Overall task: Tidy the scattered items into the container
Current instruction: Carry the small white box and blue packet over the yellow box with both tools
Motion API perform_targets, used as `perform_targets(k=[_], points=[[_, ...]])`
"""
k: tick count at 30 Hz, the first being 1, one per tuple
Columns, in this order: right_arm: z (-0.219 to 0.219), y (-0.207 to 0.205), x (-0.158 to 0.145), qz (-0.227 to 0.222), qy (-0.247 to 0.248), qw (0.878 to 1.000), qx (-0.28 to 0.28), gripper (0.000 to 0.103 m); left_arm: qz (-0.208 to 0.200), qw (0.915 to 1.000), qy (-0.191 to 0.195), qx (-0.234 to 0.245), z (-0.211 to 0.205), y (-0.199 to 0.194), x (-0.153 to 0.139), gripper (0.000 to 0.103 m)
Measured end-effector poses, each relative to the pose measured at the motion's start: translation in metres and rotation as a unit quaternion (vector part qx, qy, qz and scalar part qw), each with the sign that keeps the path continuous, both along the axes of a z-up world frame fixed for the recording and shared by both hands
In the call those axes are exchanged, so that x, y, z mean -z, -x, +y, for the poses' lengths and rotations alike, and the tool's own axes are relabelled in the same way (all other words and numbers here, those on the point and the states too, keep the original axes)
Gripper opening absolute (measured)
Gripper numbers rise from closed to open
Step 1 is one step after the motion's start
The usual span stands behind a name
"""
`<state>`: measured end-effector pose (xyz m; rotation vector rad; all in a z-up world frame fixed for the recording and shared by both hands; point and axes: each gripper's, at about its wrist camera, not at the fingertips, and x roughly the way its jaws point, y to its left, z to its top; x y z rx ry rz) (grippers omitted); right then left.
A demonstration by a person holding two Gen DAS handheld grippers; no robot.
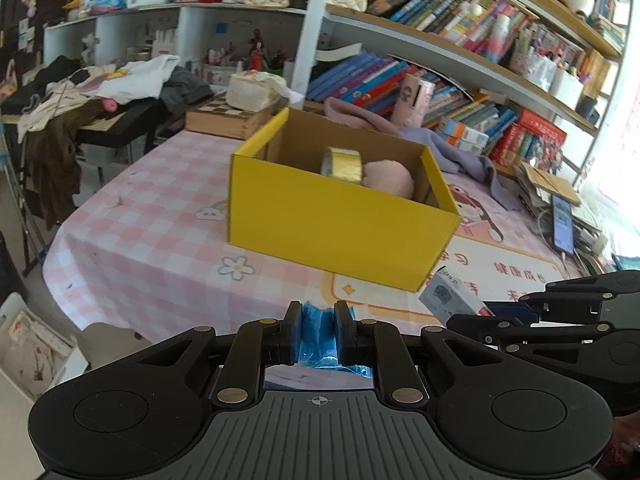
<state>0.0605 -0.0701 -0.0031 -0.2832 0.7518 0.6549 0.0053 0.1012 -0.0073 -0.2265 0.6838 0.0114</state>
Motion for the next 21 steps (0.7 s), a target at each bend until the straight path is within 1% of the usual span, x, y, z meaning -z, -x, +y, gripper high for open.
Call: perform_targets(k=[4,8,11,17,21], points=[[0.005,-0.006,-0.004,-0.008,-0.006,1.0,-0.012,0.014,-0.006,0.9999,0.004,-0.012,0.006,-0.004,-0.003,0.015],[0.007,-0.016,-0.011,-0.033,-0.018,0.999,-0.02,0.014,-0.022,0.9996,0.002,-0.017,0.009,-0.014,-0.011,0.015],[0.007,-0.028,-0.018,-0.051,-0.029,0.998,-0.022,0.014,-0.035,0.9993,-0.005,-0.013,0.01,-0.027,-0.02,0.015],[0.008,-0.062,-0.034,-0.07,-0.049,0.996,-0.018,0.014,-0.064,0.9977,-0.021,-0.004,0.011,-0.067,-0.04,0.015],[0.011,-0.093,-0.042,-0.076,-0.054,0.996,-0.01,0.014,-0.074,0.9967,-0.034,0.002,0.01,-0.098,-0.046,0.015]])
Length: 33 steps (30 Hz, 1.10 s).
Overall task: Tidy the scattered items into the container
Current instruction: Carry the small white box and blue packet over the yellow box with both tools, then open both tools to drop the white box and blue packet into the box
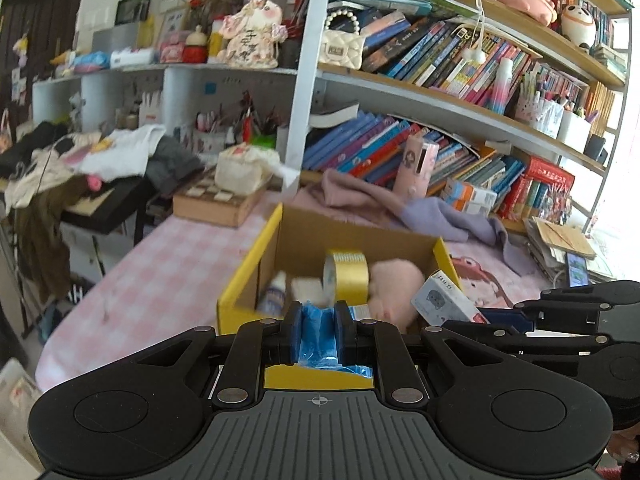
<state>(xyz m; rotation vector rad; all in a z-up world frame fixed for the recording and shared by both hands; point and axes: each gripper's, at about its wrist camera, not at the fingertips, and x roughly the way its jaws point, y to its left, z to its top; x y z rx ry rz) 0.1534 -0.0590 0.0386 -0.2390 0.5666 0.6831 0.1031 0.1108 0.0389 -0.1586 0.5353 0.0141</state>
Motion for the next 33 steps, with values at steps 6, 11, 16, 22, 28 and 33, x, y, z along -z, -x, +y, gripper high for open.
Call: perform_targets(k=[6,11,16,22,28,33], points=[[0.009,-0.054,0.009,0.029,0.013,1.0,0.004,0.014,0.01,0.9999,-0.007,0.003,0.002,-0.05,0.003,0.015],[0.019,-0.091,0.027,0.069,0.034,0.997,-0.013,0.014,0.033,0.9987,-0.038,0.008,0.005,-0.092,0.012,0.015],[0.036,-0.118,0.045,0.093,0.068,0.993,-0.038,0.014,0.07,0.996,-0.054,0.015,0.011,-0.135,0.025,0.015],[0.056,-0.141,0.056,0.101,0.099,0.987,-0.073,0.014,0.105,0.991,-0.078,0.03,0.009,-0.179,0.036,0.015],[0.062,-0.154,0.065,0.125,0.107,0.982,-0.089,0.014,0.124,0.9873,-0.09,0.042,0.005,-0.203,0.045,0.015],[0.061,-0.157,0.073,0.14,0.11,0.98,-0.084,0.015,0.142,0.9846,-0.09,0.048,0.004,-0.215,0.053,0.016]])
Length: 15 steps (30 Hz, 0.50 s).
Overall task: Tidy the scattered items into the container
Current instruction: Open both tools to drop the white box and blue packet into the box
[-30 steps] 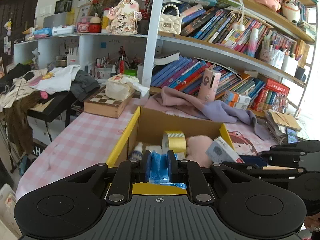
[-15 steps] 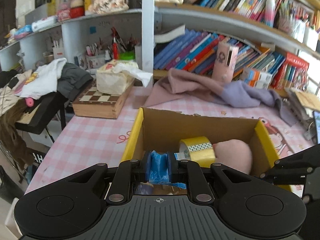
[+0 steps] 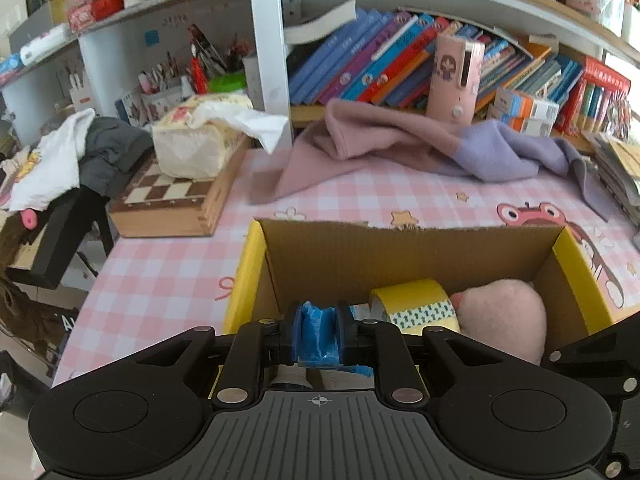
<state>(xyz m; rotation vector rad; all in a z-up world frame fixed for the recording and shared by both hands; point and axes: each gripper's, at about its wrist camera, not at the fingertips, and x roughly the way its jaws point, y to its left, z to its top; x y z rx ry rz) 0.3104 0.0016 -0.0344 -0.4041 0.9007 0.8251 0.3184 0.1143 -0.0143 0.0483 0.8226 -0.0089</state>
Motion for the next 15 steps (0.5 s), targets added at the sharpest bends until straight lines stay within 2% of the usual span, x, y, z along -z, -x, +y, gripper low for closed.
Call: perform_targets(k=[3,6,7,8,10,15], points=[[-0.002,-0.002,0.002,0.005,0.001,1.0,0.007,0.016,0.008,1.0,-0.004,0.005,-0.002,-0.003,0.005,0.017],[-0.002,-0.001,0.0,-0.009,0.005,1.0,0.018,0.02,0.015,0.9999,0.0,0.008,-0.001,-0.002,0.007,0.02],[-0.002,0.0,-0.001,-0.014,0.005,1.0,0.02,0.023,0.017,0.9998,0.005,0.011,-0.001,-0.001,0.006,0.027],[-0.002,0.0,-0.002,-0.018,0.005,1.0,0.022,0.031,0.015,0.9998,0.006,0.012,-0.001,0.001,0.005,0.037],[-0.003,0.003,-0.006,-0.029,0.003,0.999,0.024,0.039,-0.002,1.0,0.004,0.007,0.0,0.009,-0.002,0.049],[-0.007,0.016,-0.021,-0.051,-0.016,0.998,0.032,0.045,-0.039,0.9991,0.014,0.004,0.002,0.033,-0.021,0.051]])
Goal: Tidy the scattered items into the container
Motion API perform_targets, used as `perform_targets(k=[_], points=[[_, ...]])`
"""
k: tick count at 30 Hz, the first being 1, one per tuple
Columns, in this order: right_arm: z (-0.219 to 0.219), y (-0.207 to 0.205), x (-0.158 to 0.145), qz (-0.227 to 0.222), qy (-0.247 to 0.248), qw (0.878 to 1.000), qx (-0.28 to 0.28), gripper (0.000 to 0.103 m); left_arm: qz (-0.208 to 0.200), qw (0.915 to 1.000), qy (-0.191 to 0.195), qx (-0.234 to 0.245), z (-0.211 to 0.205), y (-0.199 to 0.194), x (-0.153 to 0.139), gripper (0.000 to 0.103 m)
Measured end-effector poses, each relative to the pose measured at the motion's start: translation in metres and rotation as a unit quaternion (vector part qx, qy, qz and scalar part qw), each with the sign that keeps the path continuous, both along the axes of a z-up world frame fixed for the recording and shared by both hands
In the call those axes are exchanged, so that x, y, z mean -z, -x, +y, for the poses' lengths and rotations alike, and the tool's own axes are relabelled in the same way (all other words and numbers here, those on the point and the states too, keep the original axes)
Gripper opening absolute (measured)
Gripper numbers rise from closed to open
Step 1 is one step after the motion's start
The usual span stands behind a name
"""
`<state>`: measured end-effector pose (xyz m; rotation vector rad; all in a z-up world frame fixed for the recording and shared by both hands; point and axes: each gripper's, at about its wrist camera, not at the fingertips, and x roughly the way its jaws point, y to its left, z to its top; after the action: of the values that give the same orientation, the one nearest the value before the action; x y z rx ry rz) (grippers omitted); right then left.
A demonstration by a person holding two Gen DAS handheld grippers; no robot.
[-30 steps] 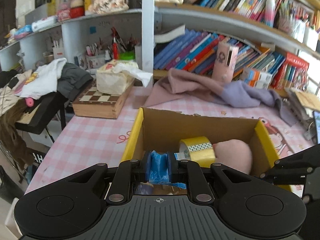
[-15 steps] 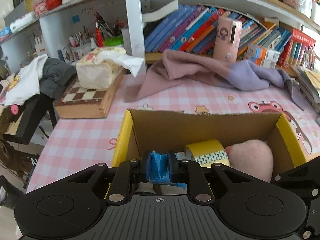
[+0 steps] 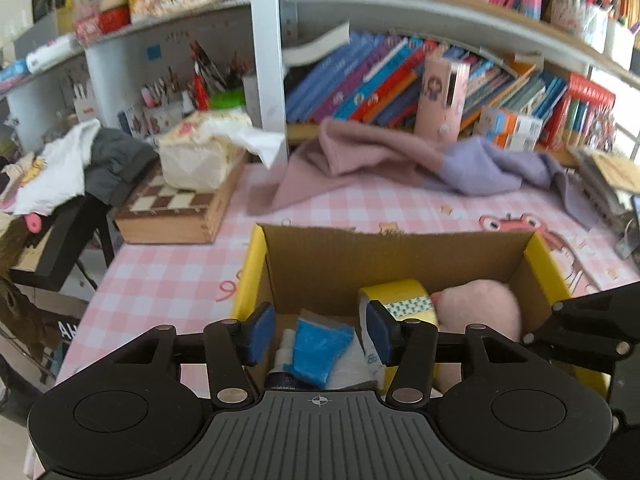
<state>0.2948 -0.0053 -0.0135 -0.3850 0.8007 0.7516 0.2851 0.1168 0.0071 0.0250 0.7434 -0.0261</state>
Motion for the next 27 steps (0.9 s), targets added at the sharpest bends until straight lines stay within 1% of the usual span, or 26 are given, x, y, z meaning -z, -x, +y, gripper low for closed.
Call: perform_targets(k=[3,7,14,17,20,24,27], points=[[-0.003,0.01,-0.01,-0.02,-0.008,1.0,0.007,0.049,-0.018,0.9998,0.005,-0.005,0.002,0.018,-0.012,0.052],[-0.012,0.025,-0.025,-0.046,-0.025,0.998,0.024,0.051,-0.044,0.9988,0.016,-0.014,0.003,0.046,-0.03,0.058],[-0.034,0.058,-0.046,-0.094,-0.052,0.992,0.066,0.051,-0.078,0.9962,0.031,-0.022,-0.003,0.098,-0.046,0.063],[-0.044,0.078,-0.052,-0.112,-0.058,0.989,0.076,0.051,-0.08,0.9957,0.038,-0.027,-0.007,0.123,-0.045,0.068],[-0.054,0.098,-0.054,-0.12,-0.061,0.987,0.087,0.052,-0.078,0.9952,0.049,-0.034,-0.009,0.145,-0.043,0.068],[-0.066,0.125,-0.052,-0.122,-0.065,0.985,0.106,0.052,-0.076,0.9946,0.057,-0.042,-0.012,0.172,-0.04,0.068],[-0.076,0.145,-0.048,-0.118,-0.069,0.983,0.125,0.052,-0.073,0.9945,0.06,-0.044,-0.015,0.192,-0.037,0.071]])
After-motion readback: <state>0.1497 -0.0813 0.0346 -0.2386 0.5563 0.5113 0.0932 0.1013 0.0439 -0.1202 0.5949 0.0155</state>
